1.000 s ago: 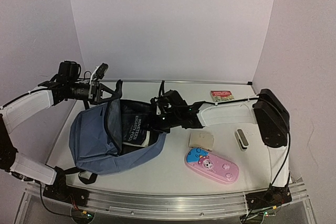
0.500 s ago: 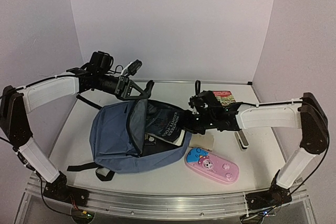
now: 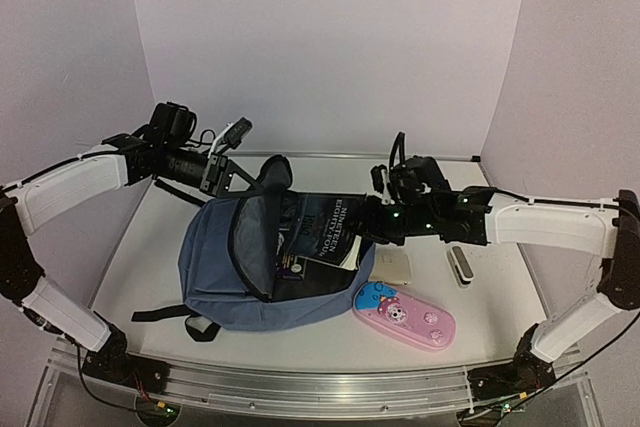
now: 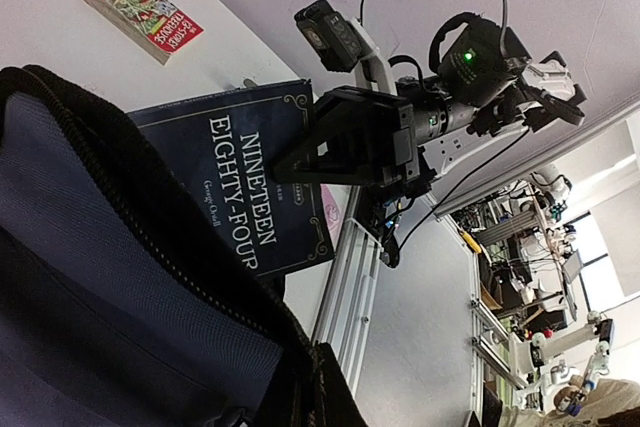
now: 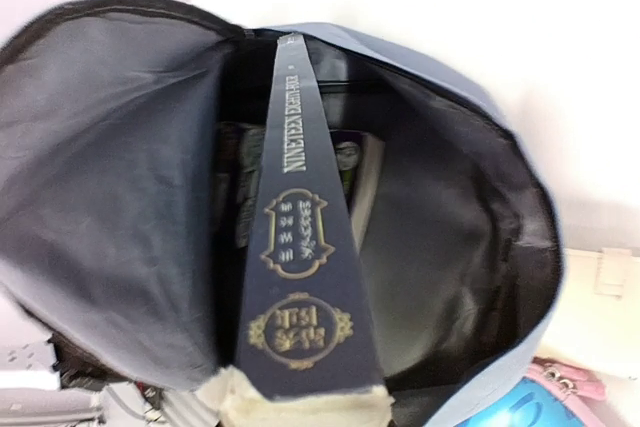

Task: Pack the student bag
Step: Place the book in the student bag.

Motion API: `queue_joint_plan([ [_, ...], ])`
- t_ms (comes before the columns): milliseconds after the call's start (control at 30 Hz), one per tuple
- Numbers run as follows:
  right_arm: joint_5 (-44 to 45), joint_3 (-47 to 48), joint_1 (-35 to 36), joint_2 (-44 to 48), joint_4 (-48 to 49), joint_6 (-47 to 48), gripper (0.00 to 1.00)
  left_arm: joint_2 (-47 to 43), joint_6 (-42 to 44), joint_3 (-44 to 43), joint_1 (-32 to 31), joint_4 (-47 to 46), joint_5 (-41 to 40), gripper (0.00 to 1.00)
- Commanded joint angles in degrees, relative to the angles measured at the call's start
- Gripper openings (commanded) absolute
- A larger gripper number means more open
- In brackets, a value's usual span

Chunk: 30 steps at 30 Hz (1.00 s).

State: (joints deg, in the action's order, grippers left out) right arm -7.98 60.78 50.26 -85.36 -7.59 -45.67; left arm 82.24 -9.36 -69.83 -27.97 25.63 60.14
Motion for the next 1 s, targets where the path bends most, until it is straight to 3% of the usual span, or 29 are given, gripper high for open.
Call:
queue_joint_plan([
  [0,-6.08,4.06,-0.31,2.11,8.38,0.12,0.0,-3.05,2.07,0.93,1.07,-0.46,2.16,0.0],
  [133,-9.33,3.32,-0.29,0.41,15.48,-3.06,0.0,-2.84,1.56,0.91,1.99,-1.71,3.93,0.0],
  [333,-9.73,4.39,-0.27,-7.39,18.63,-4.9,0.0,-3.73,1.2,2.39,2.49,-2.7,5.06,0.0],
  [633,-10.37,7.9,-0.26,-18.57,18.87,-5.99,0.0,-3.53,1.11,2.65,2.75,-3.46,6.19,0.0],
  [800,-16.84,12.9,0.49,-24.99,18.96,-4.97,0.0,-1.78,1.13,1.69,2.83,-3.72,7.4,0.0],
  [967,-15.27,16.29,1.41,-29.95,18.93,-4.51,0.0,-0.25,0.72,1.42,2.83,-4.12,8.24,0.0],
])
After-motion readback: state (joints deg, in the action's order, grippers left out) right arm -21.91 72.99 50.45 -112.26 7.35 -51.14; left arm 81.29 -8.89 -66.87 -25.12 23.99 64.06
